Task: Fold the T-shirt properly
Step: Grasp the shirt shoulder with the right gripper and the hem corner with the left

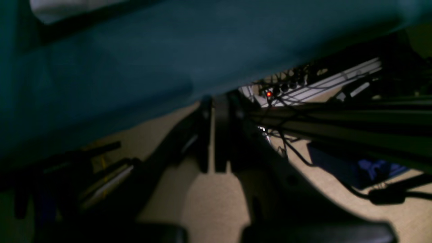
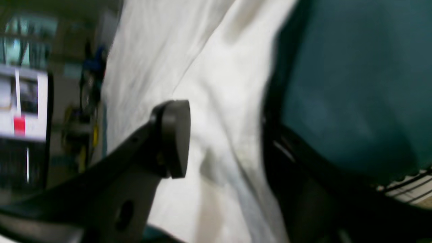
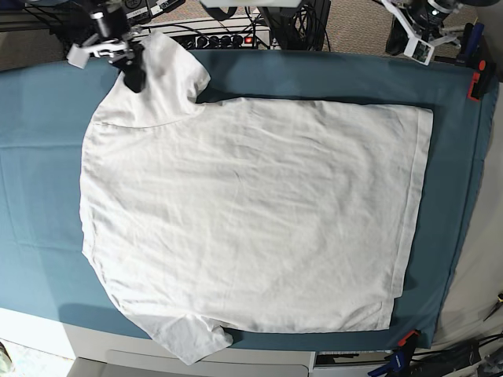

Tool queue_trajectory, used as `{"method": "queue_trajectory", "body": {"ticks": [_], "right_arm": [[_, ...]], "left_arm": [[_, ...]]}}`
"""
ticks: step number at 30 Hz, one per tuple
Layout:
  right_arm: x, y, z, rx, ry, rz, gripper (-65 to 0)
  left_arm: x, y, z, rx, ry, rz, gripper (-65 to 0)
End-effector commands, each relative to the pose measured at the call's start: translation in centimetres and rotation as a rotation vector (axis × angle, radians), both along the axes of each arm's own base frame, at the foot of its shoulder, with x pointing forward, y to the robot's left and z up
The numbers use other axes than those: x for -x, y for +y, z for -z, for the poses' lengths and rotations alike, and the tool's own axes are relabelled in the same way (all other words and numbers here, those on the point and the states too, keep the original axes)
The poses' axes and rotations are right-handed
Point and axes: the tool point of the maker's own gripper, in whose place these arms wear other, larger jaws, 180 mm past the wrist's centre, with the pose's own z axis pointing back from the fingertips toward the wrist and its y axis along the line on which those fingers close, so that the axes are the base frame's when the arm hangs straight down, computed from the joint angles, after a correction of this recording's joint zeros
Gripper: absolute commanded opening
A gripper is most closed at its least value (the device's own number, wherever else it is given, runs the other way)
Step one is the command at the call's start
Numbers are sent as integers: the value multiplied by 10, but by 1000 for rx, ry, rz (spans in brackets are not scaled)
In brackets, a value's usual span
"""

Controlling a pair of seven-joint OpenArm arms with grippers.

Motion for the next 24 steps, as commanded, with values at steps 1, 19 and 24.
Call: {"method": "queue_trajectory", "body": {"ticks": [1,19,24], "right_arm": [[1,2,-1,12,3,-18,-381],[7,8,12,91,69,-85,-650],[7,7,12,91,66,-82,-650]], "left_arm": [[-4,-1,-6,4,-24,9,-610],[-106,77,-30,-67,-139,-262,-422],[-121,153,-43,-31,-161,-463,-423]]}}
